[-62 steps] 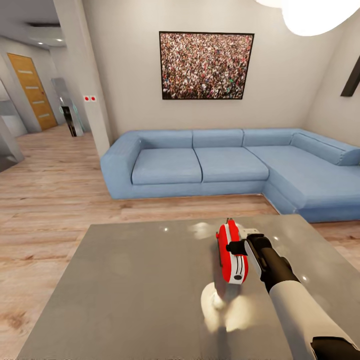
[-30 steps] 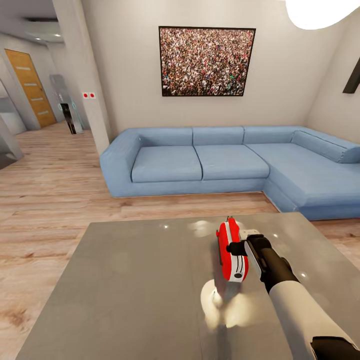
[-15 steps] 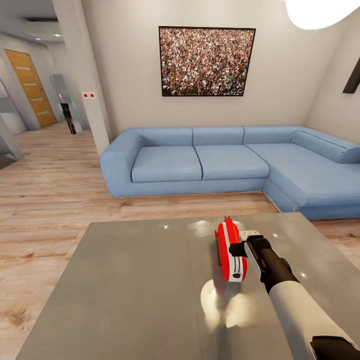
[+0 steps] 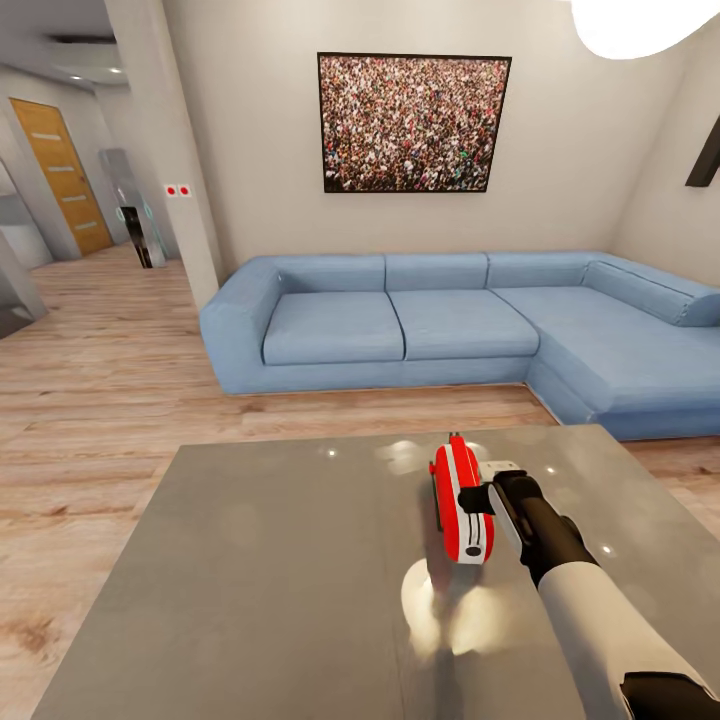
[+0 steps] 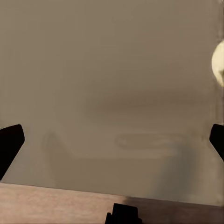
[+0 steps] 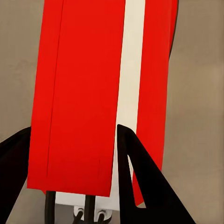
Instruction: Turn on the radio receiver that's on the table in the living room.
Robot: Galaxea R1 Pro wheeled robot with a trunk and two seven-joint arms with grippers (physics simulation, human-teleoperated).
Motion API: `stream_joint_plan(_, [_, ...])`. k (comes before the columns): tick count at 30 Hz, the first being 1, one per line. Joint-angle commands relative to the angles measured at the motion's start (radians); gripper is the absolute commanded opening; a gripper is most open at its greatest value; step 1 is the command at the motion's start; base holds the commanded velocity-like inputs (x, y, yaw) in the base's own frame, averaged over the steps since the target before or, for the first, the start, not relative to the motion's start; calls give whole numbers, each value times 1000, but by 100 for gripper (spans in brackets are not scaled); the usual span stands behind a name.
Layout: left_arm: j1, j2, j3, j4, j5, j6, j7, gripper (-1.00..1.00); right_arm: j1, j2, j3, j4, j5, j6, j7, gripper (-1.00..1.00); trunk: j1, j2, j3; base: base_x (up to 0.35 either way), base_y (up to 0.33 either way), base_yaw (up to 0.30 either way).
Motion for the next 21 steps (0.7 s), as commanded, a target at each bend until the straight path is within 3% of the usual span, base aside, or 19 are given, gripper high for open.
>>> stream_joint_plan(1, [0,-1,-2,3,3,2,-2,100,0,0,0,0,-7,0,0,-100,0,0,0,0,0,0])
stream_joint_plan(11, [0,-3,-3,8,1,5,-2,100,0,0,1,0,-7,0,0,-100,0,0,0,0,0,0])
stream_joint_plan(21, [-1,5,-3,9,1,5,-2,100,0,0,0,-1,-5,0,0,-100,-38,70,31,0,0,0])
